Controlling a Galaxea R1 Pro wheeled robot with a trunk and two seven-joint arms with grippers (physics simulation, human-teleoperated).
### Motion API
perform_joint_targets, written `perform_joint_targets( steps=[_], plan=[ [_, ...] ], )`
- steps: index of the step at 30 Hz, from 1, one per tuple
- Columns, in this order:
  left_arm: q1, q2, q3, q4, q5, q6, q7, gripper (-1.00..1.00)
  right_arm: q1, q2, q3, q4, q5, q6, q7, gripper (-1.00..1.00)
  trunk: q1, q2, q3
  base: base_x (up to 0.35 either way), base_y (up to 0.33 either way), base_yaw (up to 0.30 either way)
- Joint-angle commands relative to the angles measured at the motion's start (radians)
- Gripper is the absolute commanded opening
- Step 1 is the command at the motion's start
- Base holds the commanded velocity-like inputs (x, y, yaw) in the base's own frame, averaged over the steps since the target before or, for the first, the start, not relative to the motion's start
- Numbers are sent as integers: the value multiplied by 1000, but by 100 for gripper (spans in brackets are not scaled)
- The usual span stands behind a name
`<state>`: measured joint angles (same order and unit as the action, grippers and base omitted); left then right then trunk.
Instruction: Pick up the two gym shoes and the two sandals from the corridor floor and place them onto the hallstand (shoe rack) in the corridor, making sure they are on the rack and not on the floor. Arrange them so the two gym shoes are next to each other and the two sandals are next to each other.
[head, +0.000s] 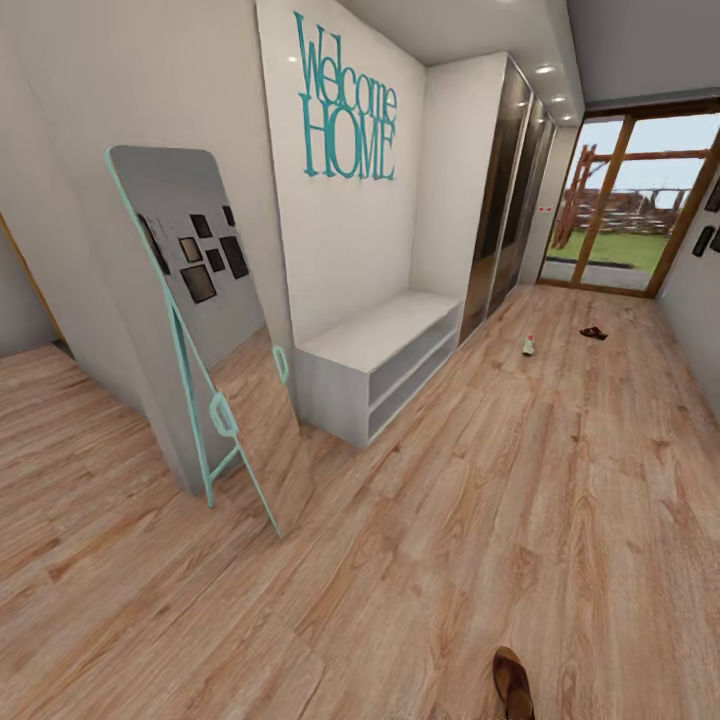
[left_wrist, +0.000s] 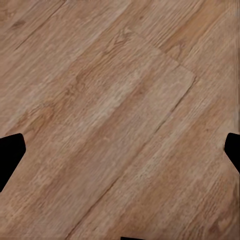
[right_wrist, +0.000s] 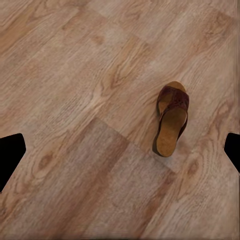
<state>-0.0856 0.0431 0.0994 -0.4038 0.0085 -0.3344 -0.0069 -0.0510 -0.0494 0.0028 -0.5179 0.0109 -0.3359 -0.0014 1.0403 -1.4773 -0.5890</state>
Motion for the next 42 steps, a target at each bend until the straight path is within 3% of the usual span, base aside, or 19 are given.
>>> perform_joint_targets(
  steps=[1,20,42],
  plan=[
    [0,0,2,0,1,-3,-1,100,-1,0,0,1,1,-3,0,100,4,-8,-4,0,0,-267],
    [0,0,2,0,-1,-3,-1,100,-1,-1,-1,-1,0,-3,-2,100,77,-141,-64,0,0,-255],
    [0,0,0,0,-5,-3,-1,100,-1,-1,1,-2,3,-5,6,100,161,-295,-133,0,0,-23]
  ],
)
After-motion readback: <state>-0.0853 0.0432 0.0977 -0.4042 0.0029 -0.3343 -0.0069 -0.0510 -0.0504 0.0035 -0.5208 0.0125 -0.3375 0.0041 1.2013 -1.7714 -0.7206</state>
